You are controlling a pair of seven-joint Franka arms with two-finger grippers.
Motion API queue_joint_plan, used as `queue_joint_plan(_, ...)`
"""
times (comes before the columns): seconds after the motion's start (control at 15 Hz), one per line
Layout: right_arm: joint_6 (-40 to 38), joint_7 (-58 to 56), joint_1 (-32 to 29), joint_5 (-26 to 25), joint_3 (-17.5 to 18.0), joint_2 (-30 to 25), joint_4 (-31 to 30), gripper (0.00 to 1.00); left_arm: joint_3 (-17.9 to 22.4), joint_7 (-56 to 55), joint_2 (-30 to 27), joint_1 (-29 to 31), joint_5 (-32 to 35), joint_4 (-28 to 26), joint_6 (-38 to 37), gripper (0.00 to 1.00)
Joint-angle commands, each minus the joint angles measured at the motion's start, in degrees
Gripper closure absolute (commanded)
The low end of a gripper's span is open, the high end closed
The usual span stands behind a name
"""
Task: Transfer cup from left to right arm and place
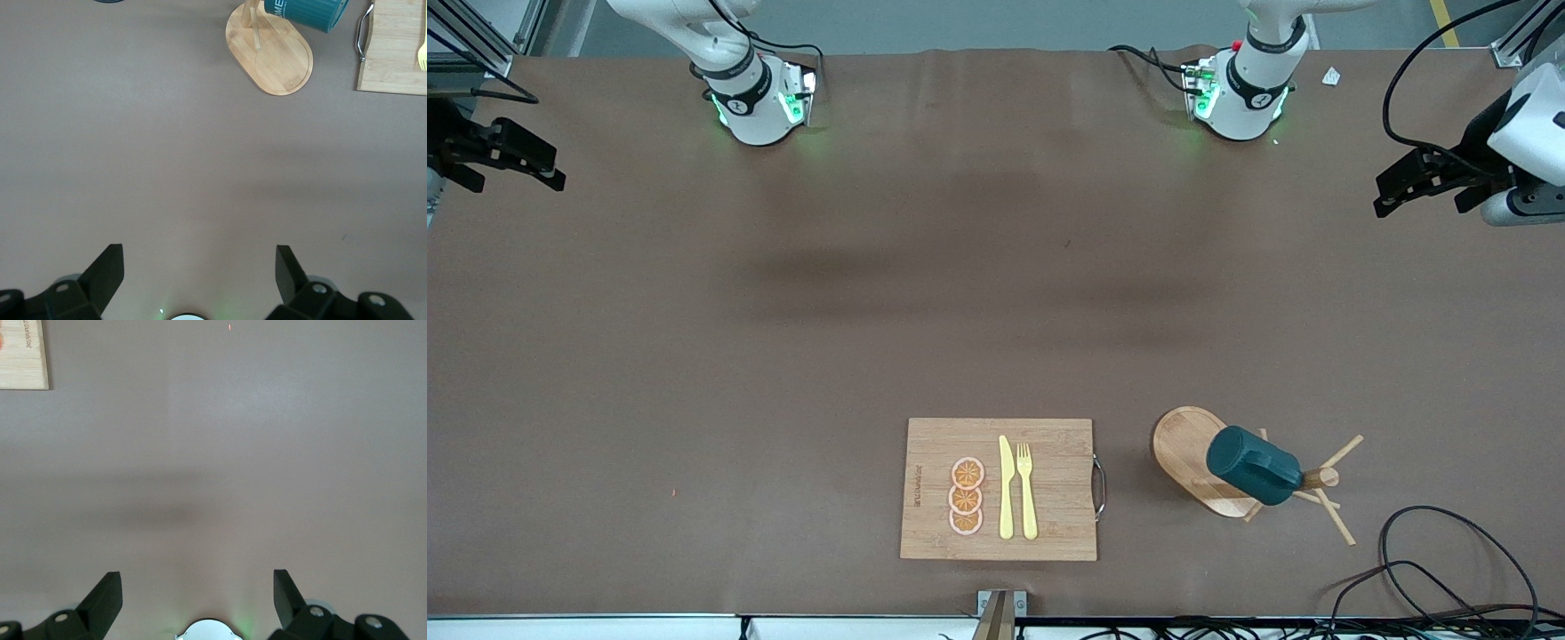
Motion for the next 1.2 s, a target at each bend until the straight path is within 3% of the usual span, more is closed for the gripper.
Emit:
queue_joint_plan(0.0,-0.86,0.78,-0.05,-0.10,-0.28,-0.74,-0.85,0.00,0.02,0.72,0.20,0.12,-0.80,1.27,-1.73,0.00)
queue_joint_plan(0.27,-0.33,0.70,0.12,-0.10,-0.19,-0.74,-1.56,0.00,0.02,-0.32,0.63,-0.15,-0.71,1.27,-1.74,0.00)
queue_joint_plan(0.53,-1.57,0.70,-0.05,-0.01,-0.37,-2.23,-1.47,0.00,-0.07,-0.68,9.40,-0.50,-2.81,6.88,-0.96,0.00)
queue_joint_plan(0.87,-1.39,0.79,0.39,0.08,-0.10,-2.33,-1.64,0.00,-0.07,-13.83,18.55,-0.67,-9.58,9.09,12.11,0.00)
queue_joint_plan(1.13,-1.56,0.79,0.30,0.08,-0.10,-2.24,-1.65,0.00,-0.50,-26.40,24.27,-2.26,-10.29,9.09,23.11,0.00)
